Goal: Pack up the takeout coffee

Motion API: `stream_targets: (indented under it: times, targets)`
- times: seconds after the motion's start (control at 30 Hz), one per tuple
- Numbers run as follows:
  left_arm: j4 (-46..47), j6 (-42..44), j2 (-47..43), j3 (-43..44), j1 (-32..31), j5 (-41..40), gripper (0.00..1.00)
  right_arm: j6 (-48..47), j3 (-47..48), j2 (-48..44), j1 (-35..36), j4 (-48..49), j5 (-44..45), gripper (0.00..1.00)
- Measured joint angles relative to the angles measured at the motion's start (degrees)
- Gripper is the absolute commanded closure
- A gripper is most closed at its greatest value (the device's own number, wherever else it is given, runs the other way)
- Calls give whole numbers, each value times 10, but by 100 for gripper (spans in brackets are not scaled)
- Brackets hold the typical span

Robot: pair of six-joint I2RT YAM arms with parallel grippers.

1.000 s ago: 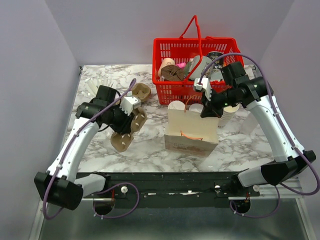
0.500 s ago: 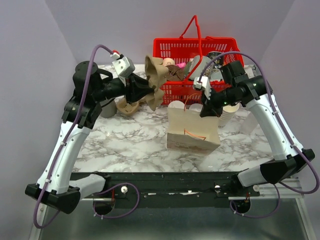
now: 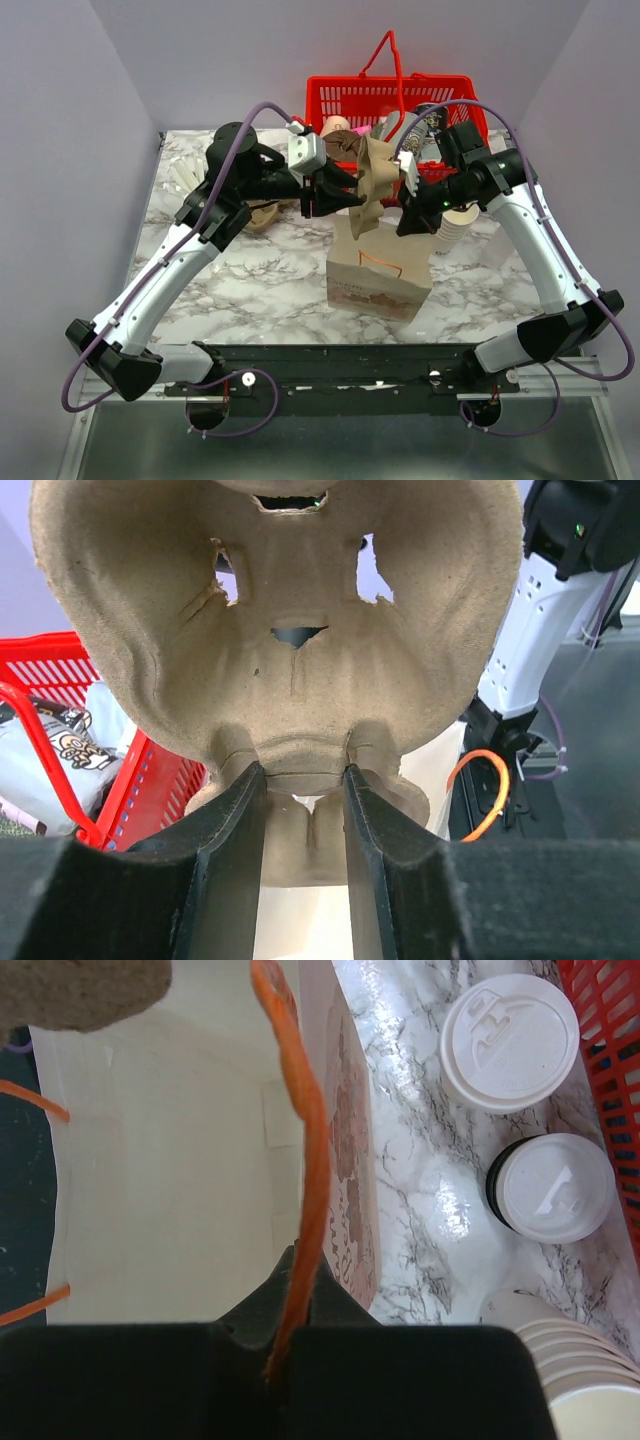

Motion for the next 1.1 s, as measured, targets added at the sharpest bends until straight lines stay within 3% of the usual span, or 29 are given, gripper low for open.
stream_targets:
  times: [0.47,0.73,1.1]
  targets:
    - [-84,156,6,-37,-28,-5,100,25,28,3,0,-1,-6,99]
    - [-224,282,57,10,-45,-22,100,25,38,5,0,-1,-10,99]
    - [-468,476,129,144,-70,-81,100,31,38,5,0,-1,-10,99]
